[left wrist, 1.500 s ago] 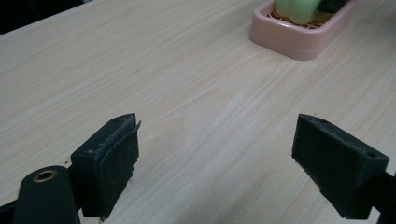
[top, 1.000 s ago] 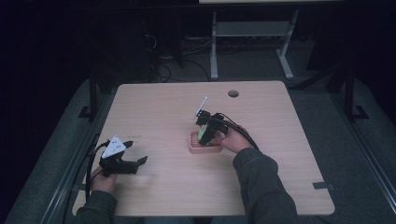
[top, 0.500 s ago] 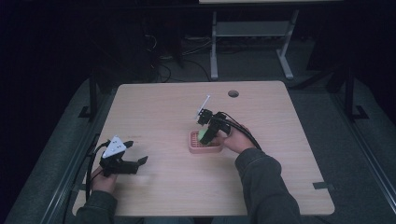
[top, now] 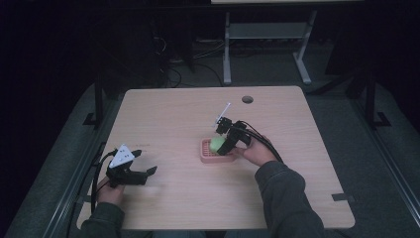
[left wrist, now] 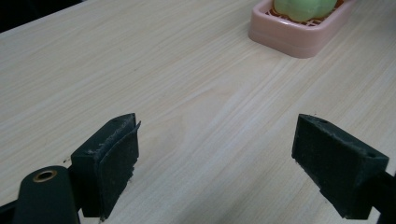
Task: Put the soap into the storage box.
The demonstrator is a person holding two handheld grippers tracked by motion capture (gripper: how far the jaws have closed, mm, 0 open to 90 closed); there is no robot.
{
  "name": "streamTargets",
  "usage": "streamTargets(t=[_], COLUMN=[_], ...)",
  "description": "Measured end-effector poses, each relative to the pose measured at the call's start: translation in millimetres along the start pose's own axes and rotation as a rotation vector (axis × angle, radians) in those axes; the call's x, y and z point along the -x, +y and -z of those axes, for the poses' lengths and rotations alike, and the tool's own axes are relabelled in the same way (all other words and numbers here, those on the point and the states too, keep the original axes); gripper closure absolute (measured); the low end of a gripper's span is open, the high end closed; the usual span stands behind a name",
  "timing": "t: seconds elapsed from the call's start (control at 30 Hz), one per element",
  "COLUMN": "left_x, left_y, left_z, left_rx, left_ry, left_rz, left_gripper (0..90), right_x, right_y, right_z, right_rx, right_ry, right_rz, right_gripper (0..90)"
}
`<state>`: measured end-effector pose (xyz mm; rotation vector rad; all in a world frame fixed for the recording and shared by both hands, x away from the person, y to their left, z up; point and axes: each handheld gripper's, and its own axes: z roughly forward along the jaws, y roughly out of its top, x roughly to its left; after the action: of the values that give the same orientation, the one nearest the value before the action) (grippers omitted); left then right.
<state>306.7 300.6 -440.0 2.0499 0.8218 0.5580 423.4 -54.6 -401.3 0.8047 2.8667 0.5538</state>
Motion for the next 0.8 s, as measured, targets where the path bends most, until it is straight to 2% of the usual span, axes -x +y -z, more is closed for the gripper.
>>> streamTargets(t=[0.17,0.57,0.8], left_x=[0.4,0.5,0.6], left_y=[-0.1,-0.3,-0.4], left_z=[-0.4,-0.4,-0.4], left_rx=[-0.005,-0.007,-0.009], left_ry=[-0.001,0.000,-0.001], left_rz=[0.001,0.001,-0.002], left_gripper=[14.4,14.4,14.4], right_x=[1.5,6.9,5.9], right_y=[-8.4,-24.0,-27.7], right_z=[6.7,11.8,17.2], right_rx=[0.023,0.027,0.033], right_ry=[0.001,0.007,0.003], right_rz=[-0.015,-0.056,-0.058], right_gripper=[21.9,21.8,21.9])
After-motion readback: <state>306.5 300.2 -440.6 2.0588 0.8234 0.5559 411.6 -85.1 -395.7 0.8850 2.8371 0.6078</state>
